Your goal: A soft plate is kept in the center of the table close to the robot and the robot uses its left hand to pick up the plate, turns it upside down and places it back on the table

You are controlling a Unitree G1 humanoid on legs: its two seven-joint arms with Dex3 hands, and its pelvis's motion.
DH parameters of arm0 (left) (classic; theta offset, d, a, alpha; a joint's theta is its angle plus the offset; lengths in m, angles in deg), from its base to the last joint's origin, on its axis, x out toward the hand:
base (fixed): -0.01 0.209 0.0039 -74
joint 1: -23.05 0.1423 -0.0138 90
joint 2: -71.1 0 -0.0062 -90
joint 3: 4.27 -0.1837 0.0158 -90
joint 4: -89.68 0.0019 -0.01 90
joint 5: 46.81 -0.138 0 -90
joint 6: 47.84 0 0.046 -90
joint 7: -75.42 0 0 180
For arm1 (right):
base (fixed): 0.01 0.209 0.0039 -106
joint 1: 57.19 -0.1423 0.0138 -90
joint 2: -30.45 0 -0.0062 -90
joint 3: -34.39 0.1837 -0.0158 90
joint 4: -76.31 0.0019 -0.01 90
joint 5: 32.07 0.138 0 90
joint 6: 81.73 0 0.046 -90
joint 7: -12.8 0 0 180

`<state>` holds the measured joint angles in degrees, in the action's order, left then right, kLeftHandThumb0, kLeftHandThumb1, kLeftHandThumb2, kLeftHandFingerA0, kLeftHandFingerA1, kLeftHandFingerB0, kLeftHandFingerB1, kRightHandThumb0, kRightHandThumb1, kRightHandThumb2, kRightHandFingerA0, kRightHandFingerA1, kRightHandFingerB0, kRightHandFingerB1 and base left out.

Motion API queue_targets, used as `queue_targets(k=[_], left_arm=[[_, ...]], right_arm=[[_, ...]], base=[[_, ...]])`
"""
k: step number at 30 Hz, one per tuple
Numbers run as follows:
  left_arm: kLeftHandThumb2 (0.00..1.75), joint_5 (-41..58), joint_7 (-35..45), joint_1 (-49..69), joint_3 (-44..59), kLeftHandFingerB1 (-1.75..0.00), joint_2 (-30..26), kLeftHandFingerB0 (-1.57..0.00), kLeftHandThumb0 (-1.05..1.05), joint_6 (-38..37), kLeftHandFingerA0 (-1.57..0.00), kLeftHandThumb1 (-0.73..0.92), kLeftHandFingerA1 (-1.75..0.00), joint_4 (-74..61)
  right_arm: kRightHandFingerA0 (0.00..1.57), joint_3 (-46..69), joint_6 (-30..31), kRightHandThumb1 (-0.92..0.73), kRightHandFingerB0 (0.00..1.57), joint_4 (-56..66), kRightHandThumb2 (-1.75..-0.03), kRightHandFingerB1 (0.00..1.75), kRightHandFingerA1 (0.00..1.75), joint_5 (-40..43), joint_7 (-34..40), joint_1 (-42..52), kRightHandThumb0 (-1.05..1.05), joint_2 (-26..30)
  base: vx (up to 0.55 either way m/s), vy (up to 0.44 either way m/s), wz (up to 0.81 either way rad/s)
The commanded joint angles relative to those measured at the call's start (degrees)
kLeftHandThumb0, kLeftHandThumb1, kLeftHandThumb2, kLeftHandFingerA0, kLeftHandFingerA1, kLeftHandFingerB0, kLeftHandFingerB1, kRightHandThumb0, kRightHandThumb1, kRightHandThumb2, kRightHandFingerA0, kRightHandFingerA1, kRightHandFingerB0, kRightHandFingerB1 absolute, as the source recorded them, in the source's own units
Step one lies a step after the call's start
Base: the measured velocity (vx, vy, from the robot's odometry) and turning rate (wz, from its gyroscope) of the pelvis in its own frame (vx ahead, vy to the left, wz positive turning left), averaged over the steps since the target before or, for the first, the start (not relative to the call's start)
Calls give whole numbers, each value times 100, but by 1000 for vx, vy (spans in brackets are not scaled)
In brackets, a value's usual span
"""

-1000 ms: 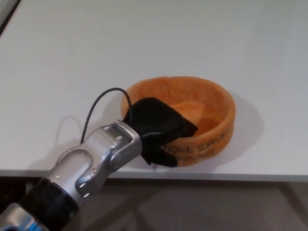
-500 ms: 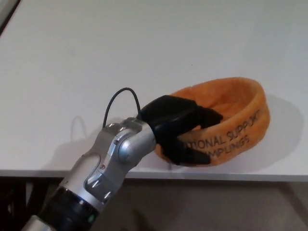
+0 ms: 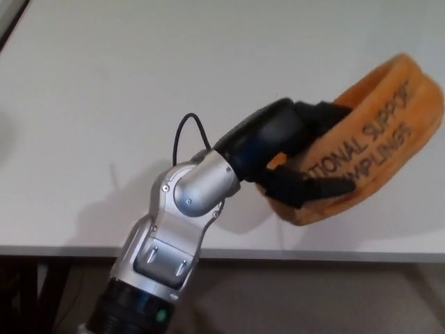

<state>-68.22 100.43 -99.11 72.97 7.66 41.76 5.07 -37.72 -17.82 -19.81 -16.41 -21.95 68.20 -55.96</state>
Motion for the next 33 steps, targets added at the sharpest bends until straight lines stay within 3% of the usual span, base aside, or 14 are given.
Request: queue_targets(k=[1,2,3,7,11,13,14,16,17,19,20,21,24,33], left_arm=[[64,4289,-605,203,2051,-175,1725,-77,-23,2038,-97,52,-175,-975],[86,4716,-972,225,2304,-138,1994,-112,-36,1898,-127,40,-145,-926],[63,4939,-1128,207,2452,-175,2107,-80,-29,1816,-103,55,-175,-869],[86,5614,-1506,85,2847,-139,2285,-113,-37,1654,-128,42,-147,-725],[64,7128,-1940,46,3499,-175,2465,-74,-26,1186,-99,59,-175,-423],[63,7681,-2144,210,3850,-175,2526,-70,-32,880,-97,61,-175,-266],[63,7764,-2215,280,3926,-175,2545,-70,-33,830,-97,60,-175,-234],[64,7983,-2419,431,4187,-175,2589,-70,-32,644,-95,60,-175,-86],[65,8080,-2506,500,4355,-175,2615,-61,-32,517,-96,61,-175,54],[66,8161,-2515,571,4634,-175,2553,-61,-31,393,-95,60,-175,320],[64,8136,-2658,569,4731,-175,2555,-60,-30,289,-96,61,-175,385],[86,8140,-2779,517,4836,-131,2538,-92,-41,196,-118,48,-145,489],[84,8233,-2884,546,5051,-118,2562,-73,-37,103,-124,52,-149,667],[60,8244,-3080,436,5504,-175,2532,-60,-25,89,-93,68,-175,1150]], right_arm=[[42,-22,42,-92,20,-122,-68,30,54,67,-245,17,-73,203],[39,-14,111,-71,11,-82,-106,44,61,93,-256,53,-77,217],[38,-4,143,-71,12,-54,-106,44,61,104,-258,64,-79,231],[43,-2,122,-88,20,-67,-67,29,52,108,-258,10,-79,223],[36,-21,129,-76,10,-140,-106,38,59,43,-296,-91,-90,301],[40,-30,167,-87,12,-150,-67,23,51,81,-348,-87,-82,312],[37,-28,169,-70,6,-160,-106,27,59,86,-364,-64,-83,315],[40,-24,238,-87,10,-102,-67,22,48,121,-380,10,-83,311],[38,3,215,-70,6,-160,-106,24,59,153,-410,-20,-83,327],[40,-4,188,-87,7,-145,-66,22,51,126,-404,-47,-83,335],[35,-14,214,-69,6,-120,-105,23,59,100,-389,-57,-83,344],[33,-21,261,-69,5,-79,-105,22,59,110,-383,-68,-82,348],[34,-22,318,-68,5,-74,-105,23,59,134,-380,-59,-82,335],[34,-8,346,-68,5,-68,-104,21,60,195,-403,-114,-82,337]], base=[[0,0,0],[0,0,0],[0,0,0],[0,0,0],[0,0,0],[0,0,0],[0,0,0],[0,0,0],[0,0,0],[0,0,0],[0,0,0],[0,0,0],[0,0,0],[0,0,0]])
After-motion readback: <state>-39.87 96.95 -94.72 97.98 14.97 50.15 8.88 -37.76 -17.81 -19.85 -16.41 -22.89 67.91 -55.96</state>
